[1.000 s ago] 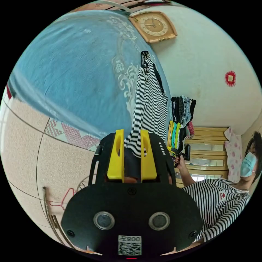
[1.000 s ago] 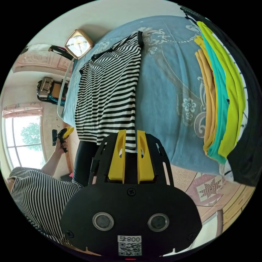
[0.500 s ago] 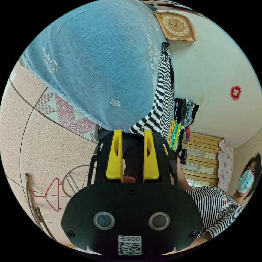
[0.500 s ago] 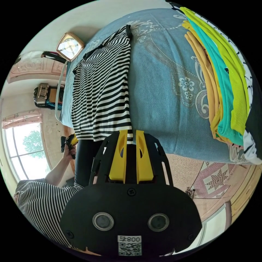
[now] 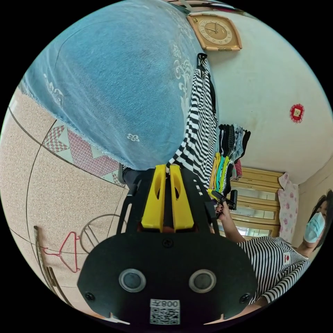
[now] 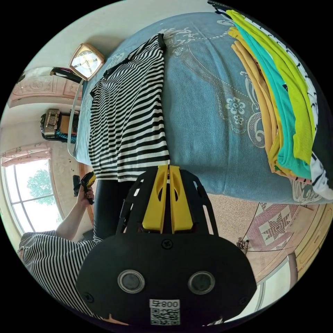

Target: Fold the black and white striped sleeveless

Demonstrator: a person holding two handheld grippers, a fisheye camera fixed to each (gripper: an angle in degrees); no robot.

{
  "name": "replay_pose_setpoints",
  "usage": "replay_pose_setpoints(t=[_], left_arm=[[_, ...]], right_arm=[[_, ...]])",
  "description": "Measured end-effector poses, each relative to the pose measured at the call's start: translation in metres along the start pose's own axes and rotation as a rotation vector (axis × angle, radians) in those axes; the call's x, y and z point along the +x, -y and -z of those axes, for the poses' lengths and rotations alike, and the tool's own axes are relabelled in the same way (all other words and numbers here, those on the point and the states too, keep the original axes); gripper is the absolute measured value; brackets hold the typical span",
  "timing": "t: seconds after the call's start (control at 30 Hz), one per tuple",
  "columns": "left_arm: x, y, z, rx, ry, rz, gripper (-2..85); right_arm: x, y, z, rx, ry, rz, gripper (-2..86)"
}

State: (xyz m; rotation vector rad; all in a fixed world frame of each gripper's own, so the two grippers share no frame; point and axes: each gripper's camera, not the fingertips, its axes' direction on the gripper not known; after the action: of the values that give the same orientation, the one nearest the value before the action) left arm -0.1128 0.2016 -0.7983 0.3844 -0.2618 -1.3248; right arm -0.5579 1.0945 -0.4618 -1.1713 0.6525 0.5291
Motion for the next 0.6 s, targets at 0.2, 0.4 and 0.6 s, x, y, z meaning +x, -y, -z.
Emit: replay_pose_setpoints(t=[0.2, 0.4, 0.6], left_arm=[[0.018, -0.033, 0.058, 0.072, -0.106, -0.035, 2.4], [0.043, -0.062, 0.101, 0.110, -0.183, -0.103, 2.2], [0.059, -0.047, 0.093, 0.167, -0.347, -0.067, 2.0]], right_arm=[[0.009, -0.027, 0.013, 0.022, 0.078, 0.014, 0.4], [0.032, -0.055, 0.040, 0.093, 0.163, -0.005, 0.3], [0.053, -0.029, 0.054, 0.145, 0.233, -0.013, 0.2]])
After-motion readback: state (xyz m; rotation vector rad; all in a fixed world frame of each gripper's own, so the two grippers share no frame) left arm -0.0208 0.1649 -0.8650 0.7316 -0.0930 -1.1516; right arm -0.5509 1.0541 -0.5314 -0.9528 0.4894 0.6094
